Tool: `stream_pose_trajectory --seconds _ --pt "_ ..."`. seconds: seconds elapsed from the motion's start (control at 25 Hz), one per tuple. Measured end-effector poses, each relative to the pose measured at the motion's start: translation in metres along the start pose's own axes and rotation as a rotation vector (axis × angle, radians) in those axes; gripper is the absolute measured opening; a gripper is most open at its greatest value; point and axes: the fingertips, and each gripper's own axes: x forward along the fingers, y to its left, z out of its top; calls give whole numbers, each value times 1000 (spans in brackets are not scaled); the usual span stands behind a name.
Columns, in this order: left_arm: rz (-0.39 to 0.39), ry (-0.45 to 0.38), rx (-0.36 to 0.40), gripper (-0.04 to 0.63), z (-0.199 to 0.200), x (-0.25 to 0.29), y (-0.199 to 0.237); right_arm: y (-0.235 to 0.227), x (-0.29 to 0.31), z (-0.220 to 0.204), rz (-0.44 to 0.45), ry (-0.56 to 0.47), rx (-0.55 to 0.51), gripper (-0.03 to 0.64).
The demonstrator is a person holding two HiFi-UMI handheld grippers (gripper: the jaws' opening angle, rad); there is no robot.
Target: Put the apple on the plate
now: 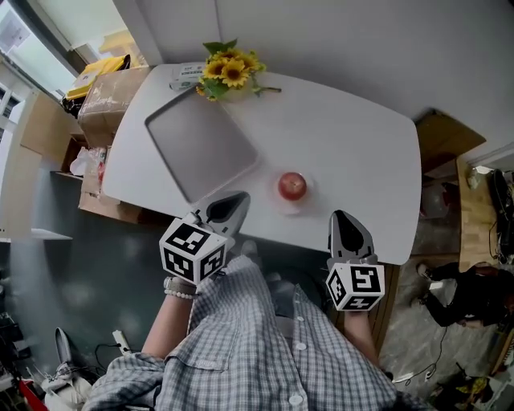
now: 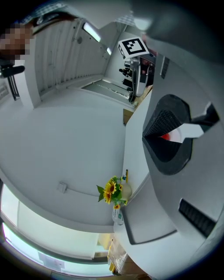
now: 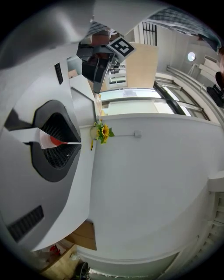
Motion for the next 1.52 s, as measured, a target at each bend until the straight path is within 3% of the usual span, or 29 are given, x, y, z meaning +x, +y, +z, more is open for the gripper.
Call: stream_pose_trajectory --seconds 0.28,0.72,0.92,1.08,1.2,1.52 --pt "-15 75 -11 11 0 28 41 -3 37 -11 -67 84 9 31" --pt "-157 257 -41 11 -43 70 56 -10 79 -59 -103 293 48 31" --pt "-173 317 -59 15 -61 85 55 -14 94 -80 -72 376 55 32" --pt "-179 372 -103 88 -77 95 54 -14 105 -98 -28 440 59 36" --pt "-162 408 -130 95 -88 104 54 -16 110 -113 10 494 79 87" --pt "-119 490 -234 107 -118 124 54 -24 123 -144 76 606 234 98"
